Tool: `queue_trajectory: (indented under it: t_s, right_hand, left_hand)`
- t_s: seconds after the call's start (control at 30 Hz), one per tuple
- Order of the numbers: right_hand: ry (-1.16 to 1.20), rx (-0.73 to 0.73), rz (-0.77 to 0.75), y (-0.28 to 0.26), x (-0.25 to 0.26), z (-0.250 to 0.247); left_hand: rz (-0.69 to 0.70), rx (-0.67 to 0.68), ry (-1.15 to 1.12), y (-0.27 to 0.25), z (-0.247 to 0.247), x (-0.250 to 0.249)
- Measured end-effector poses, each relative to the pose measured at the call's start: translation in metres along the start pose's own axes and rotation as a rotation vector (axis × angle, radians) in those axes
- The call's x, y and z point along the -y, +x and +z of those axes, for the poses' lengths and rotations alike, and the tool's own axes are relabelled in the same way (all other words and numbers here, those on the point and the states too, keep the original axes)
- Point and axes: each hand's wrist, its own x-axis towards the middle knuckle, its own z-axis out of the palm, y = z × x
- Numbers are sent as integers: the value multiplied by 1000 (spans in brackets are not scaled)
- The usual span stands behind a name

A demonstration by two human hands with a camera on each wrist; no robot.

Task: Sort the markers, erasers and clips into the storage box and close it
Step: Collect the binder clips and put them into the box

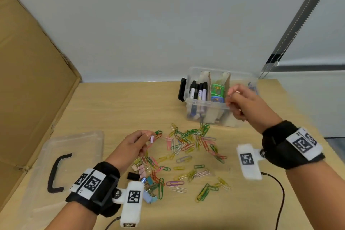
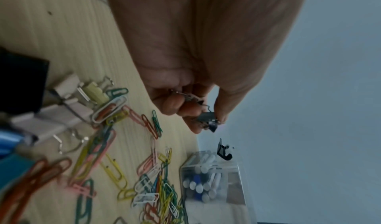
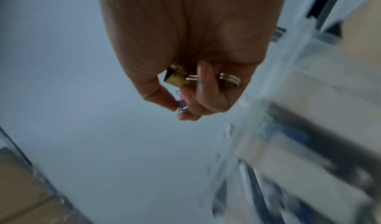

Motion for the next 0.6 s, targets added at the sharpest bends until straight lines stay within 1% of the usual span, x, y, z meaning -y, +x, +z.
queue_trajectory:
  t_s: [0.03, 0.1, 0.17, 0.23, 0.3, 0.4, 0.47, 0.5, 0.53, 0.57, 0.6]
  right_hand:
    - [22, -87, -14, 7, 8, -14]
    - [81, -241, 14, 26, 21, -39]
    - [153, -311, 93, 51, 26, -58]
    - [122, -320, 189, 77, 23, -68]
    - [11, -297, 274, 99, 19, -70]
    - [-118, -258, 348, 119, 11, -69]
    - [-263, -261, 317, 122, 8, -69]
    - [-309, -306, 292, 118, 11, -68]
    - [-413, -319, 239, 111, 14, -66]
    - [-483, -311, 178, 100, 18, -64]
    - [-544, -285, 150, 93, 16, -64]
  left_hand:
    - [4, 1, 8, 0, 4, -2]
    - [7, 6, 14, 1, 13, -7]
    - [12, 23, 23, 3, 22, -11]
    - [15, 40, 41, 3, 32, -14]
    - [19, 46, 58, 2, 41, -17]
    - [32, 46, 70, -4, 54, -22]
    - [38, 47, 62, -7, 60, -24]
    - [36, 49, 62, -8, 63, -25]
    - [33, 54, 68, -9, 65, -25]
    - [30, 61, 76, -10, 67, -26]
    - [29, 71, 83, -10, 70, -26]
